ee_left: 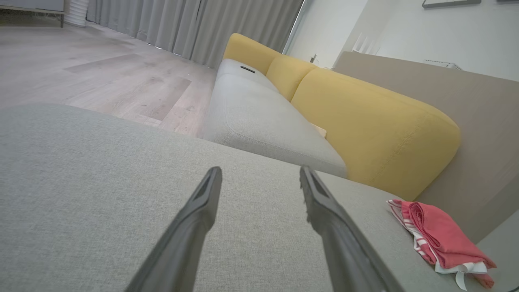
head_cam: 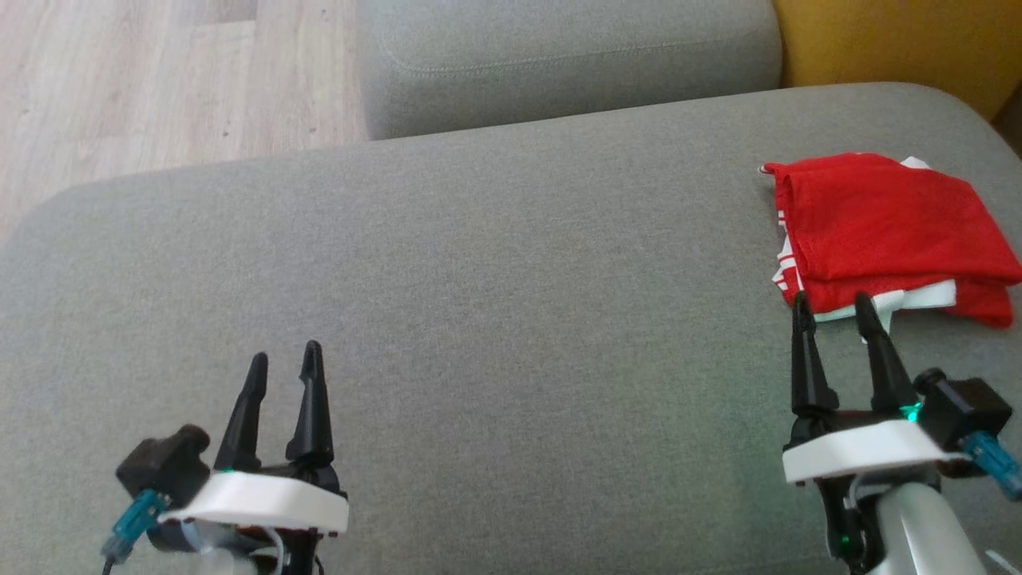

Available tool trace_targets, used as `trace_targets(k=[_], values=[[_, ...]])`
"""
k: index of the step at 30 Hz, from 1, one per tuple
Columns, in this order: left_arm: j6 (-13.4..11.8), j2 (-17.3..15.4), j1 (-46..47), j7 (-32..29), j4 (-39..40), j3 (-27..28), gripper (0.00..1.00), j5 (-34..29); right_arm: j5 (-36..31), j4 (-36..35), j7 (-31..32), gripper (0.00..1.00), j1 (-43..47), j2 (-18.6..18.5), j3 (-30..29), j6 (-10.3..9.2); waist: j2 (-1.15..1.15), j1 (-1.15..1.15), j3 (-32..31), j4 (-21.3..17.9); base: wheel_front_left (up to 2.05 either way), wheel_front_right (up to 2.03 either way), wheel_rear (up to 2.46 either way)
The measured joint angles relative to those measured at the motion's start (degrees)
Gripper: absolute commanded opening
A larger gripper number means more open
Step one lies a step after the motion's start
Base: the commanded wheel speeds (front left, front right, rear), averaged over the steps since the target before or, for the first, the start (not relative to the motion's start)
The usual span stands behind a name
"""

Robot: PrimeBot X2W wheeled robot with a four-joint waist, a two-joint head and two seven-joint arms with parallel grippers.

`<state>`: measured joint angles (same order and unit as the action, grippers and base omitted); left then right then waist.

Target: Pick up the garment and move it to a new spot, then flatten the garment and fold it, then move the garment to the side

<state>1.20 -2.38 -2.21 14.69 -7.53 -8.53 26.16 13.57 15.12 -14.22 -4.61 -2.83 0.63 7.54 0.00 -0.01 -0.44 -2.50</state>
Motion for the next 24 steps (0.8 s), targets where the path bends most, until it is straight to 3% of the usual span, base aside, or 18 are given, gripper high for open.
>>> trace_targets(k=[24], values=[[-1.2, 0.0, -0.3, 0.0, 2.6, 1.1, 1.00, -1.8, 0.1, -2.9, -0.2, 1.00, 0.7, 0.1, 0.3, 0.00, 0.00, 0.00, 0.1, 0.4, 0.00, 0.00, 0.00]])
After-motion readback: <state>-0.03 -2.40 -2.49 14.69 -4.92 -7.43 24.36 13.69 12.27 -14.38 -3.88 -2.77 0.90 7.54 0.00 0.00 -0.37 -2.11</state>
